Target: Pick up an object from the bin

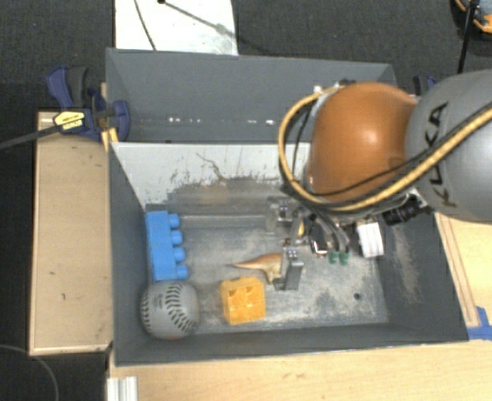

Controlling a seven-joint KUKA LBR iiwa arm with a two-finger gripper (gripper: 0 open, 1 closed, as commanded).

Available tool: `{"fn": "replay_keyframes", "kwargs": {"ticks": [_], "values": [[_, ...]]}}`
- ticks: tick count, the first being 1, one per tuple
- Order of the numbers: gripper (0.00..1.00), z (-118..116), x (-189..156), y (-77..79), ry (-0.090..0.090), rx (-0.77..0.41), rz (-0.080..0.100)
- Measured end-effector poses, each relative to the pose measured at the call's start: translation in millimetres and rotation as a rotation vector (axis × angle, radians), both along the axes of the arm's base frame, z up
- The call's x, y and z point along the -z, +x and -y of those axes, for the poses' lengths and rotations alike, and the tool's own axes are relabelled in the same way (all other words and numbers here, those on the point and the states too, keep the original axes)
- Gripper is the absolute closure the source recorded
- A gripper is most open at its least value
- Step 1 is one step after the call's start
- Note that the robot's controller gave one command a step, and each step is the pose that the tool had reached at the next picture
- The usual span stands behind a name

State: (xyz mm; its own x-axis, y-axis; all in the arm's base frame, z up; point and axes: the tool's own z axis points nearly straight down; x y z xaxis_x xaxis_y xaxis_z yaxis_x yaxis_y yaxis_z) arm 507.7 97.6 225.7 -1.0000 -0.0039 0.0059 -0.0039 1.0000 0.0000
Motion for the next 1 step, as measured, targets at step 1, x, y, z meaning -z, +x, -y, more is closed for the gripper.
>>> {"fn": "replay_keyframes", "kwargs": {"ticks": [1], "values": [[0.00, 0.6, -4.4, 1.5, 0.001, 0.003, 0.008]]}}
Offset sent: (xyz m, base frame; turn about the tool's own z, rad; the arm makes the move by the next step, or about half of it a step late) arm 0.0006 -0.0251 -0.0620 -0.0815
